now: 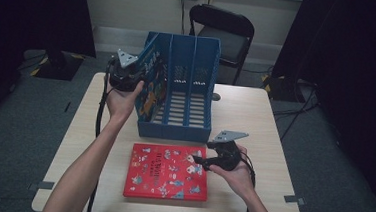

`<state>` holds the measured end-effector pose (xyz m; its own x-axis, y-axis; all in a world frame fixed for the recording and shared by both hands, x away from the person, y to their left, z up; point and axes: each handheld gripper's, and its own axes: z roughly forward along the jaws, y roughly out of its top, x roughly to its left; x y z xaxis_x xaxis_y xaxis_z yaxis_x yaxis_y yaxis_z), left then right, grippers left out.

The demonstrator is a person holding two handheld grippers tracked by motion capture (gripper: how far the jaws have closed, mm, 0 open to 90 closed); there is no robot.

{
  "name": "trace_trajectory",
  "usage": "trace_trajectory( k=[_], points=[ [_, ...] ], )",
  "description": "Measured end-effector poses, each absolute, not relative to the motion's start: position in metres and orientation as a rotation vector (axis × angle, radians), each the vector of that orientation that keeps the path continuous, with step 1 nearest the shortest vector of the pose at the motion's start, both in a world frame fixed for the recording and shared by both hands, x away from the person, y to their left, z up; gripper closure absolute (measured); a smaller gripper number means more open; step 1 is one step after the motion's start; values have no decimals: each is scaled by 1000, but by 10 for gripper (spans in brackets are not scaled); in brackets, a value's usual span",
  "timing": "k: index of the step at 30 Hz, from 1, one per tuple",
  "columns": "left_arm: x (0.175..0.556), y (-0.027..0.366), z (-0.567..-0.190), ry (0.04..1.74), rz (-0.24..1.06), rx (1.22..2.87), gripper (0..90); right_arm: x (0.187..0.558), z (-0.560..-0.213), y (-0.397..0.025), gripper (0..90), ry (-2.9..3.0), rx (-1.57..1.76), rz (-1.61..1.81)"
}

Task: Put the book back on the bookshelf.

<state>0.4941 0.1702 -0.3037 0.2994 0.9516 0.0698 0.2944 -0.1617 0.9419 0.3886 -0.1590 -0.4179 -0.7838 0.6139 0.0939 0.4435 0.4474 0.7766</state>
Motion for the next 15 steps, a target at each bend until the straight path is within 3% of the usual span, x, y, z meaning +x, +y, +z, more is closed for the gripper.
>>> trace_trajectory(
  k=[15],
  points=[
    [491, 168, -308, 1234, 925, 1543, 812, 389, -419, -158, 239, 2509, 912, 1249]
  ],
)
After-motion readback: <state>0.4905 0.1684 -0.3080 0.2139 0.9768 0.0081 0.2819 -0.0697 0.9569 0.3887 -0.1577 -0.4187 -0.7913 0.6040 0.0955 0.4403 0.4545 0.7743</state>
